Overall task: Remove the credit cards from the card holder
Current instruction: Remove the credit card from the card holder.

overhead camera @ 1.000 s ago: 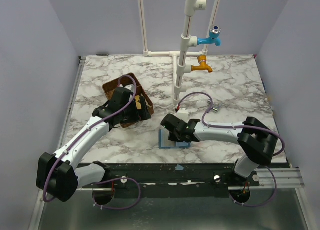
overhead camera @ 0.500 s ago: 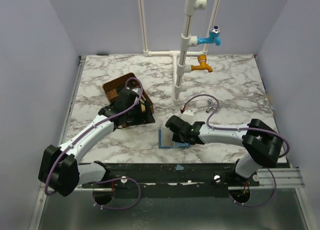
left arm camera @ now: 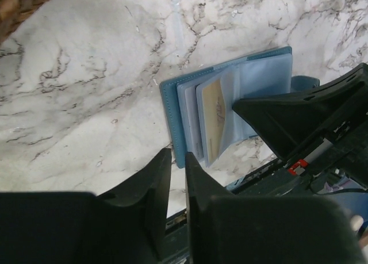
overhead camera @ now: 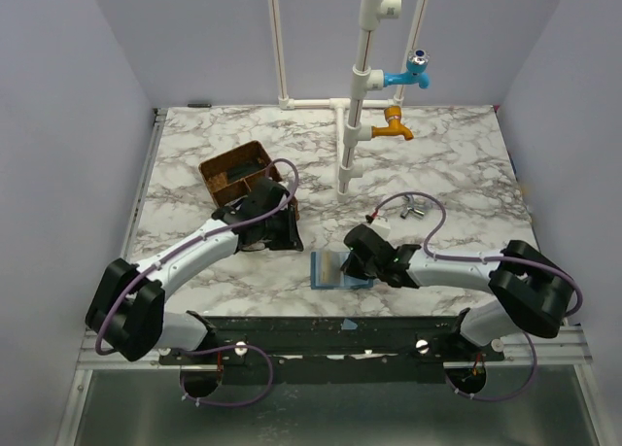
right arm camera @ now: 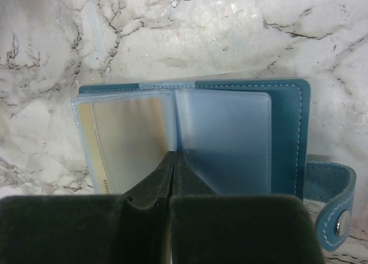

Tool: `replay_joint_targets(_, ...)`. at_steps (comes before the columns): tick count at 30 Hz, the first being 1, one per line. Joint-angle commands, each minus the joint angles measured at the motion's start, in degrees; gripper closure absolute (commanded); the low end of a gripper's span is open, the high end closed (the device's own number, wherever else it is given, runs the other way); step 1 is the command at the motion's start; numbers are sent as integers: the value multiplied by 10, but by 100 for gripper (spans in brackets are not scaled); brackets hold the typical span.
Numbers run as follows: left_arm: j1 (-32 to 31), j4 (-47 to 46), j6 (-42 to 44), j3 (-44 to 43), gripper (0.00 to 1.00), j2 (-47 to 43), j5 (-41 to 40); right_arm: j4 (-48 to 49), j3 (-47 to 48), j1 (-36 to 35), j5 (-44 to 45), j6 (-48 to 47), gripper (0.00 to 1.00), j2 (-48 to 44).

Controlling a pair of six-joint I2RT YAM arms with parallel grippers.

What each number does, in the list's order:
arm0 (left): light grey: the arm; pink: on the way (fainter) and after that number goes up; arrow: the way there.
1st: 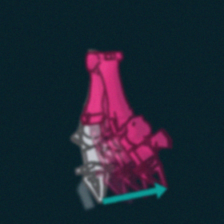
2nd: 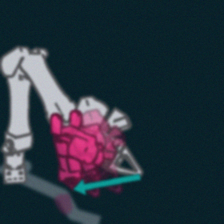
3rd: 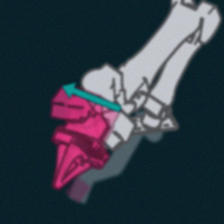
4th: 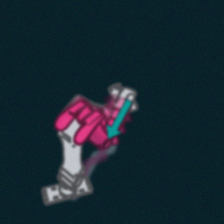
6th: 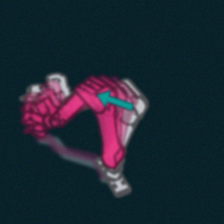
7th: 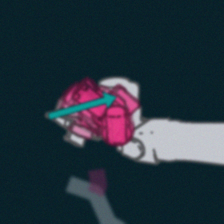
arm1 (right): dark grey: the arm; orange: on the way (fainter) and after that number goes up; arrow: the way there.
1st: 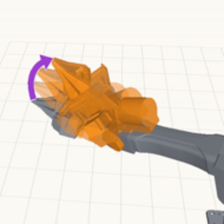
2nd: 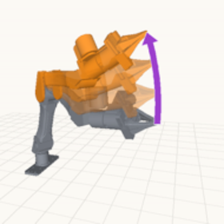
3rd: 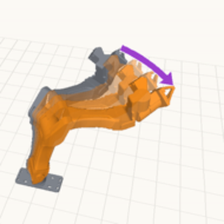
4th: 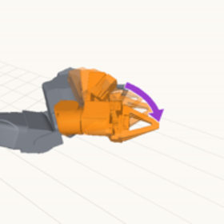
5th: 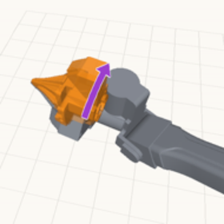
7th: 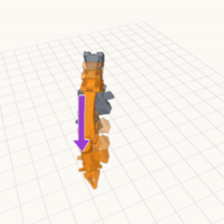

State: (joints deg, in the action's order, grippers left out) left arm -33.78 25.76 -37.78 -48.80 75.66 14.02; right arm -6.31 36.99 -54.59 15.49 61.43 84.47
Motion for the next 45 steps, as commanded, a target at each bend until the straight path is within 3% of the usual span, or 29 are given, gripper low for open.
replay_joint_targets(1, -24, -19, -2, -12, 86, 23, 20, 40, -45, 15, -49, -7, 99, -17)
replay_joint_targets(7, -49, -40, -4, -27, 100, 69, 40, 80, -69, 28, -75, -2, 99, -22)
replay_joint_targets(29, -84, -74, 9, -67, 100, 181, 45, 87, -85, 38, -85, 3, 99, -28)
replay_joint_targets(42, -102, -84, 13, -71, 100, 205, 57, 87, -71, 44, -89, -8, 100, -37)
replay_joint_targets(45, -104, -83, 13, -73, 100, 203, 60, 83, -64, 46, -88, -14, 95, -48)
